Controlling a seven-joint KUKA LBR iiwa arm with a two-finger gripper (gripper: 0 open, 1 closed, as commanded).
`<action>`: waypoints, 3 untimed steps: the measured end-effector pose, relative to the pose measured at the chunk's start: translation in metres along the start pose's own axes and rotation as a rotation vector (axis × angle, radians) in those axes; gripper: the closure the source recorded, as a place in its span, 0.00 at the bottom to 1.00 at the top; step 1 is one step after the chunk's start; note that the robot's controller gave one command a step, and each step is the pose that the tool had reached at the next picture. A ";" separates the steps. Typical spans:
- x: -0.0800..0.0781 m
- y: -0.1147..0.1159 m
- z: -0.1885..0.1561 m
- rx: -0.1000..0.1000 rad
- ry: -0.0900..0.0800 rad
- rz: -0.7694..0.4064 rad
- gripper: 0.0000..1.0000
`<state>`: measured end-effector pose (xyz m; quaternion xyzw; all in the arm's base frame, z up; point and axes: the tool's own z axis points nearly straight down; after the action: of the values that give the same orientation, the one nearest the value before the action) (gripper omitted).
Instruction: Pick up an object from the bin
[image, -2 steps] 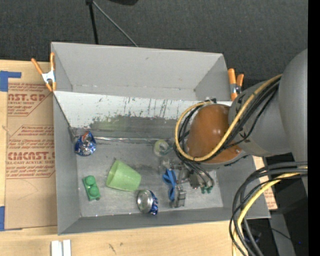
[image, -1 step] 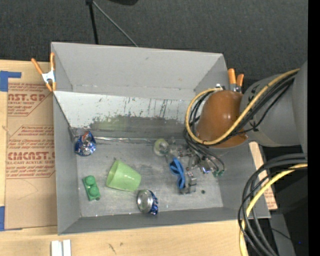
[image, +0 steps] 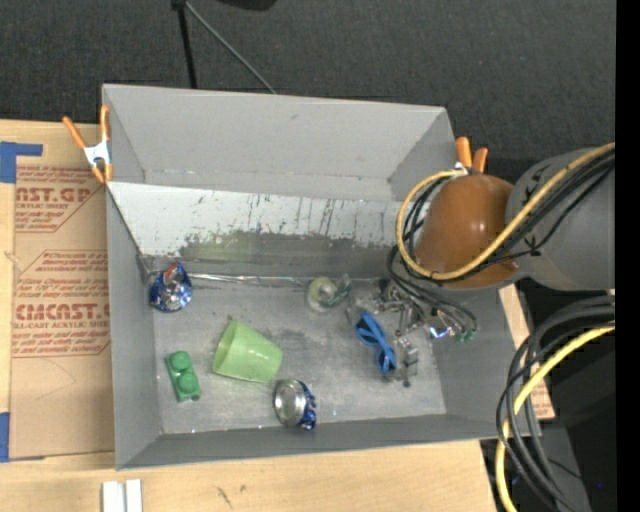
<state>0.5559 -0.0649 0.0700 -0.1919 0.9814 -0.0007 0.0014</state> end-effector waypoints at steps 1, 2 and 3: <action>0.010 -0.035 0.000 0.000 0.000 -0.004 0.00; 0.009 -0.033 0.000 -0.002 -0.001 -0.006 1.00; 0.009 -0.033 0.000 -0.003 0.000 -0.006 0.00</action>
Offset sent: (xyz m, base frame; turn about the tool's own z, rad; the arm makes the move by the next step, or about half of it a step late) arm 0.0033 -0.0351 0.0000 -0.0074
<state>0.5597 -0.0988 0.0698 -0.1950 0.9808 0.0010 0.0013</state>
